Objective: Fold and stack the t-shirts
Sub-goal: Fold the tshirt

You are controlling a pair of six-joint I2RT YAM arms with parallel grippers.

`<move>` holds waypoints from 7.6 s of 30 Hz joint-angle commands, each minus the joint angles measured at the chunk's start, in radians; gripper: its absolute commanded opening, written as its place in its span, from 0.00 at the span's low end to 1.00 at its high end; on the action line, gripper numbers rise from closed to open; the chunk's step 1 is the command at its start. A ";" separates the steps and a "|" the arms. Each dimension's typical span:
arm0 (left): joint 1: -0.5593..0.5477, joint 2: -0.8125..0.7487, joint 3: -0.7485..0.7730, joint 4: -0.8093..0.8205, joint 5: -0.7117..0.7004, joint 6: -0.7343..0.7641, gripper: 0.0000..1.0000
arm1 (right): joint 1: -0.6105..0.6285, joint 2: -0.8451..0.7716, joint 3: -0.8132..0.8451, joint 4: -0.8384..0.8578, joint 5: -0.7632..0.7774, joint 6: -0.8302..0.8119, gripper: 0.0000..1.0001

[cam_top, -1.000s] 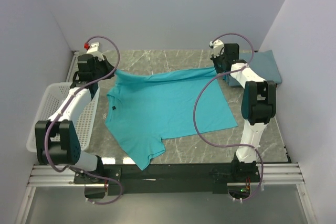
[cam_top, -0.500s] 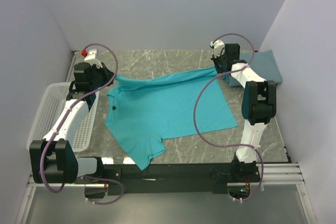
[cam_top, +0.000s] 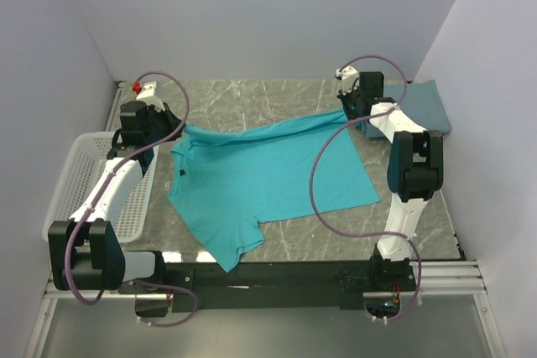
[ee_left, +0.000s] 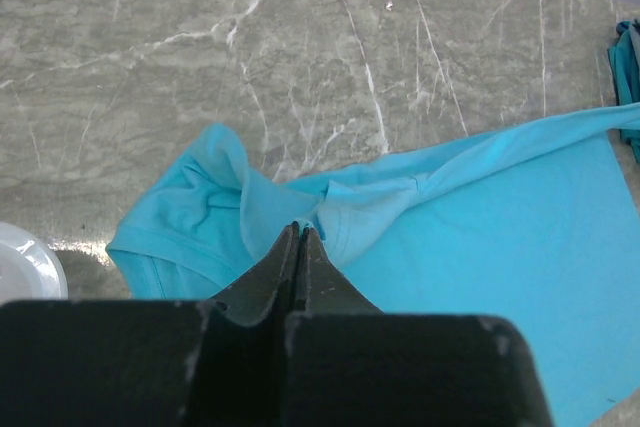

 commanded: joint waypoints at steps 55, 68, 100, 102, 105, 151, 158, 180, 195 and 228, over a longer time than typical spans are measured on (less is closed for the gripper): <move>-0.098 -0.078 -0.087 -0.243 0.042 0.020 0.00 | -0.018 -0.263 -0.193 -0.194 -0.191 -0.095 0.58; -0.147 -0.078 -0.112 -0.444 0.001 -0.122 0.07 | -0.018 -0.247 -0.165 -0.223 -0.184 -0.106 0.58; -0.070 0.050 0.069 -0.263 -0.228 -0.021 0.52 | 0.180 0.034 0.209 -0.479 -0.112 -0.256 0.57; -0.070 0.179 0.167 -0.313 -0.243 -0.036 0.47 | 0.180 0.005 0.163 -0.452 -0.116 -0.242 0.57; -0.070 0.349 0.287 -0.396 -0.263 -0.059 0.41 | 0.179 -0.019 0.119 -0.421 -0.121 -0.225 0.57; 0.076 0.529 0.467 -0.396 -0.300 -0.139 0.00 | 0.113 -0.043 0.050 -0.399 -0.175 -0.209 0.54; 0.093 0.548 0.476 -0.409 -0.282 -0.132 0.14 | 0.101 -0.044 0.054 -0.387 -0.152 -0.187 0.54; 0.065 0.092 0.149 -0.283 0.095 -0.034 0.49 | 0.151 0.013 0.076 -0.398 -0.017 -0.437 0.46; -0.042 0.173 0.051 -0.332 0.053 0.054 0.47 | 0.151 0.014 0.008 -0.352 0.078 -0.420 0.12; -0.225 0.540 0.341 -0.505 -0.199 0.094 0.40 | 0.125 -0.078 -0.092 -0.238 0.068 -0.331 0.02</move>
